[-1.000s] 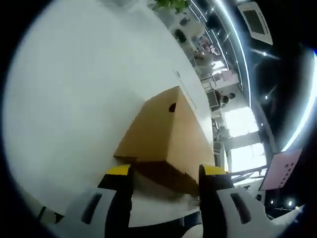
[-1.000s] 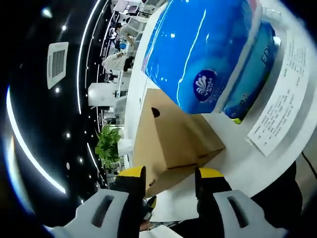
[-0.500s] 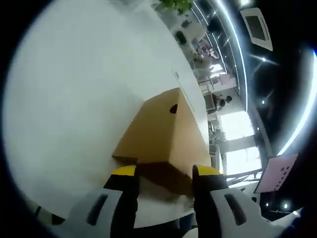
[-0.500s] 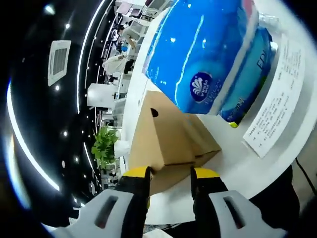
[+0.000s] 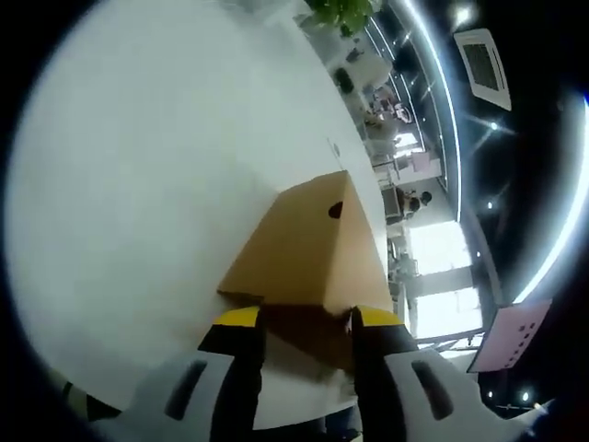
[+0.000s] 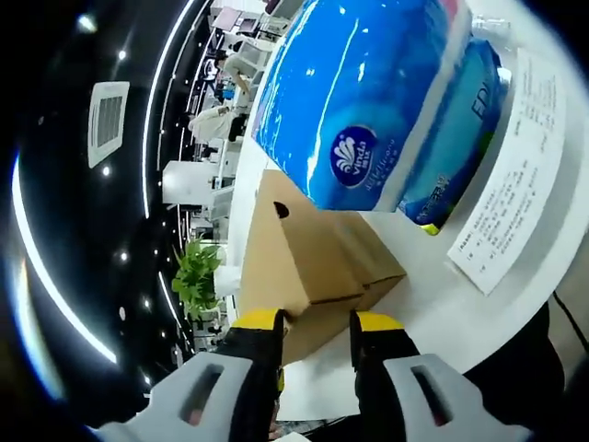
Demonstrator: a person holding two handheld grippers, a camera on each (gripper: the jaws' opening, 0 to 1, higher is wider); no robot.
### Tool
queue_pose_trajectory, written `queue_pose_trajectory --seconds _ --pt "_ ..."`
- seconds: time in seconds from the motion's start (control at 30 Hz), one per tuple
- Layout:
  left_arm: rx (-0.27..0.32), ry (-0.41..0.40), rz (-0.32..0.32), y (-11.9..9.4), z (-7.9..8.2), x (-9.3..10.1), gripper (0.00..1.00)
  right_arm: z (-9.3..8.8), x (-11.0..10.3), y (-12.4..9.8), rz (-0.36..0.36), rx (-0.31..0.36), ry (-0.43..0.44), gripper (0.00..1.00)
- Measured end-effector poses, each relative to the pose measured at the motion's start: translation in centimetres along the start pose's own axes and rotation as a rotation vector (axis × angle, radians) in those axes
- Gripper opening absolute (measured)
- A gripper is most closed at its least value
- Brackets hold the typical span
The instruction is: Operate the shoe box by opening the lid, removing the specified soft item, and placing it in the target area until the item is outside and the box remains undamaged.
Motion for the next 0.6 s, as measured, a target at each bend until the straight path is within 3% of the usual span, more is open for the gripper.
queue_pose_trajectory --seconds 0.47,0.5,0.53,0.6 --pt "-0.009 0.06 0.017 0.29 0.02 -0.54 0.4 0.13 0.41 0.07 -0.027 -0.009 -0.04 0.26" --pt "-0.006 0.079 0.029 0.26 0.02 -0.51 0.41 0.16 0.44 0.07 -0.027 -0.009 -0.04 0.26" --pt "0.025 0.156 0.045 0.33 0.35 -0.65 0.42 0.18 0.42 0.07 -0.027 -0.01 -0.049 0.26" --pt "0.018 0.184 0.049 0.31 0.51 -0.56 0.44 0.16 0.44 0.03 -0.026 -0.008 -0.043 0.26"
Point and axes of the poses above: the point that each gripper's makers call its tool centre point, and the gripper's own axes: y roughly forward along the fingers, x roughly to its right, z roughly out of its top, the point moved 5 cm from there along -y, roughly backward along the fingers, and after that the axes turned 14 degrees about z, right-handed, at the moved point
